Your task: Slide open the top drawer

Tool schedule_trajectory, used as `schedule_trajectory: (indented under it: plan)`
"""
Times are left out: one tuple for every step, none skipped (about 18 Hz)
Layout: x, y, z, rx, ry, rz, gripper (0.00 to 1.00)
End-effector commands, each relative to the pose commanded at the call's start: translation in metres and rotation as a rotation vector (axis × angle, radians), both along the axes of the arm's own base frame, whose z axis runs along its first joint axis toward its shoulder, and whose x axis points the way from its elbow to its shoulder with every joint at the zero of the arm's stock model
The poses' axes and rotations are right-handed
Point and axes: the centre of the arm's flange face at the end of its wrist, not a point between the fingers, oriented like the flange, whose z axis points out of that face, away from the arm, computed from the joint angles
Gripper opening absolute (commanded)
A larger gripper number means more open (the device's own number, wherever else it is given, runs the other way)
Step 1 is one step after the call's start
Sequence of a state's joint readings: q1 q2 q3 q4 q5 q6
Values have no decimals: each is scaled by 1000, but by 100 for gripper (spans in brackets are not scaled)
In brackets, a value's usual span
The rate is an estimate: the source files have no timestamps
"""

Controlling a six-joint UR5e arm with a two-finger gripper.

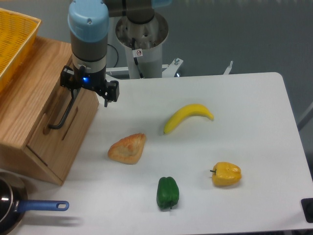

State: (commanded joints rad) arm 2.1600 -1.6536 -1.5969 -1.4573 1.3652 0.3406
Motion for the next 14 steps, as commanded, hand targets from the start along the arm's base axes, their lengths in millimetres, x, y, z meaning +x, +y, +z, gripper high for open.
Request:
schedule_trajectory:
  plan:
    - [3, 1, -1, -2, -1, -3, 100]
    - [3, 1, -1, -2, -1, -3, 100]
    - [3, 1, -2, -3, -2, -5, 100]
    - [3, 2, -2, -4, -3, -5, 100]
    - [3, 2, -2, -4, -3, -5, 100]
    - [3, 2, -3, -5, -4, -6, 100]
    - [3, 3, -4, -7, -4, -6, 100]
    - [3, 3, -4, -7, -4, -6, 100]
    - [3, 3, -4, -7, -5, -5, 100]
    - [3, 3, -5, -8, -5, -5, 100]
    - [3, 3, -5, -8, -5, -5, 100]
    - [2, 4, -6, -9, -6, -5, 100]
    - [2, 4, -7, -11, -7, -3, 100]
    - [2, 4, -7, -12, -6, -2, 100]
